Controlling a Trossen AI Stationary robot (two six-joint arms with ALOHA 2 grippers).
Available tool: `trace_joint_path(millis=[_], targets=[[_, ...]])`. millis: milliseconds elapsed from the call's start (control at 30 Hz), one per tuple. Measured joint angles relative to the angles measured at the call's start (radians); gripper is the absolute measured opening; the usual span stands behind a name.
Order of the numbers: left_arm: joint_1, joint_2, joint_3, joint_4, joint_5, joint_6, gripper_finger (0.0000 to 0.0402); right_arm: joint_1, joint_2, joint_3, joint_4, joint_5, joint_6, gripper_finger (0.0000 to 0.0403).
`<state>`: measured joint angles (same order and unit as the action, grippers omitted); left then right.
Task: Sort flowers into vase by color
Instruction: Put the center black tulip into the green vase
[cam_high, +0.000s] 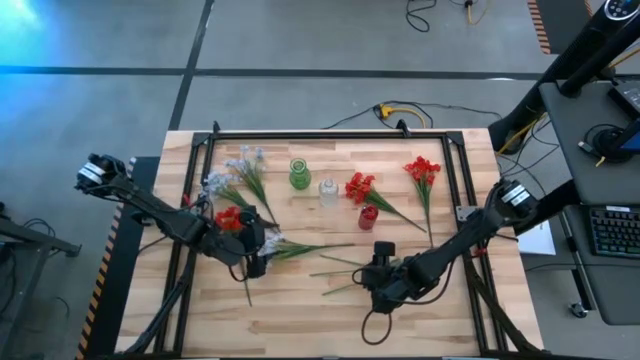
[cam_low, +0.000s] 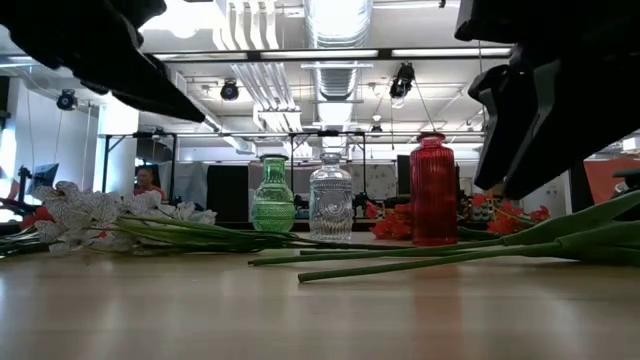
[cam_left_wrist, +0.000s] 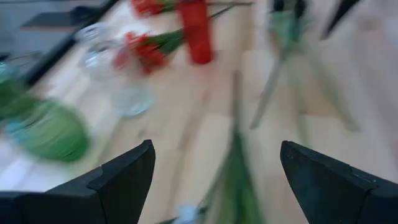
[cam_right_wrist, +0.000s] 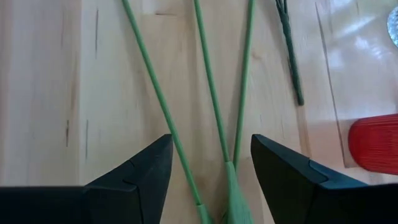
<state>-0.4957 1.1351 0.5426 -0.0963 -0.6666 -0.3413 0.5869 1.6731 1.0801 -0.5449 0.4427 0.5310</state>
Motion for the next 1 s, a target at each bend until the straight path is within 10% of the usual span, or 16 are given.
trace_joint_path(millis=[300,1000], targets=[[0.006,-0.002,0.000,-0.149,-0.200,-0.094,0.0327,-0.001,0.048,-0.003,0.000,0.012,0.000,0.0205],[0.007,0.004,0.000,-0.159,-0.216,-0.082,0.0327,-0.014,0.065,-0.027,-0.023,0.014,0.050,0.0115]])
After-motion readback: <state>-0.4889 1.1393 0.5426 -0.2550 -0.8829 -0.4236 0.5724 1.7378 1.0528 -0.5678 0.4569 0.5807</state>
